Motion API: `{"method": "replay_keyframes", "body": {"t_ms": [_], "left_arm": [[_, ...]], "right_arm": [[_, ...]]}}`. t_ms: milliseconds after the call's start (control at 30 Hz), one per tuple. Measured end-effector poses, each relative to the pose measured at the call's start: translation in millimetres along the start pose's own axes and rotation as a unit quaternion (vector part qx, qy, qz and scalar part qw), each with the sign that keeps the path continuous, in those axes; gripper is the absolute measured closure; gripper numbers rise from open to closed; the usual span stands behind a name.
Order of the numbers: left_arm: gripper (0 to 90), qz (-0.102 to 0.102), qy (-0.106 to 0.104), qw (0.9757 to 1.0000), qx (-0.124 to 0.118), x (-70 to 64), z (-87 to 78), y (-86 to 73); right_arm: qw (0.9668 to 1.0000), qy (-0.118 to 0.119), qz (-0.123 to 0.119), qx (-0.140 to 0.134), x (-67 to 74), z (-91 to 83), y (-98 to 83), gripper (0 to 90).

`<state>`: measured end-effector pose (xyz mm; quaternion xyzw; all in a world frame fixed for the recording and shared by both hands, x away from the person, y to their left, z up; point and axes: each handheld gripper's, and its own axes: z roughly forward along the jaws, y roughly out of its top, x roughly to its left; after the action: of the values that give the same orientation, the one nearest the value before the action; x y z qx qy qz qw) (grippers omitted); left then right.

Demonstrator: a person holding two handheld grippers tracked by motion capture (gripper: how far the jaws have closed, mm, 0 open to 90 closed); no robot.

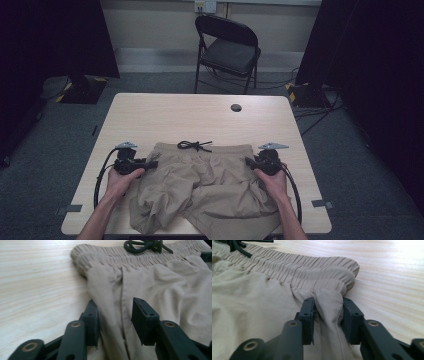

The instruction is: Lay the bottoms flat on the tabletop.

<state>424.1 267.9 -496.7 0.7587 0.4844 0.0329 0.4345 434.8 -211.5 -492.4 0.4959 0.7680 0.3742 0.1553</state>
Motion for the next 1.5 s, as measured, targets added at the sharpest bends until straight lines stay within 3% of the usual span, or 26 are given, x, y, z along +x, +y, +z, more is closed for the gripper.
{"method": "replay_keyframes", "body": {"t_ms": [67, 133, 333, 533, 733, 1033, 1267, 1500], "left_arm": [[65.1, 0.01, -0.003, 0.9999, 0.004, -2.5, 2.4, -0.1], [70.8, 0.008, -0.007, 0.9999, 0.002, -3.9, 4.5, -1.0], [86.7, -0.001, -0.014, 0.9998, -0.015, -3.5, 0.0, -0.9], [87.7, 0.009, -0.027, 0.9986, -0.044, -11.3, -16.0, 6.0], [87.7, 0.022, -0.026, 0.9969, -0.071, -22.8, -38.5, 10.1], [87.7, 0.054, -0.033, 0.99, -0.126, -39.6, -68.0, 43.8], [87.7, 0.074, -0.039, 0.9812, -0.174, -48.5, -93.8, 70.8], [87.8, 0.087, -0.034, 0.975, -0.202, -54.5, -111.3, 89.3]], "right_arm": [[1.0, -0.005, 0.001, -0.002, 1.6, 0.1, -0.5, 70.1], [1.0, -0.005, 0.003, -0.003, 2.7, 0.0, -1.7, 74.6], [0.9992, 0.023, 0.026, -0.022, 0.0, -4.6, -7.0, 87.9], [0.9975, 0.036, 0.023, -0.056, 3.6, -22.6, 4.1, 89.0], [0.9941, 0.045, 0.019, -0.097, 12.3, -47.6, 16.1, 89.0], [0.9874, 0.045, 0.005, -0.152, 16.6, -81.7, 42.1, 88.9], [0.981, 0.042, -0.006, -0.189, 17.0, -105.7, 71.7, 88.9], [0.9741, 0.041, -0.026, -0.221, 25.4, -125.8, 104.2, 88.8]]}}
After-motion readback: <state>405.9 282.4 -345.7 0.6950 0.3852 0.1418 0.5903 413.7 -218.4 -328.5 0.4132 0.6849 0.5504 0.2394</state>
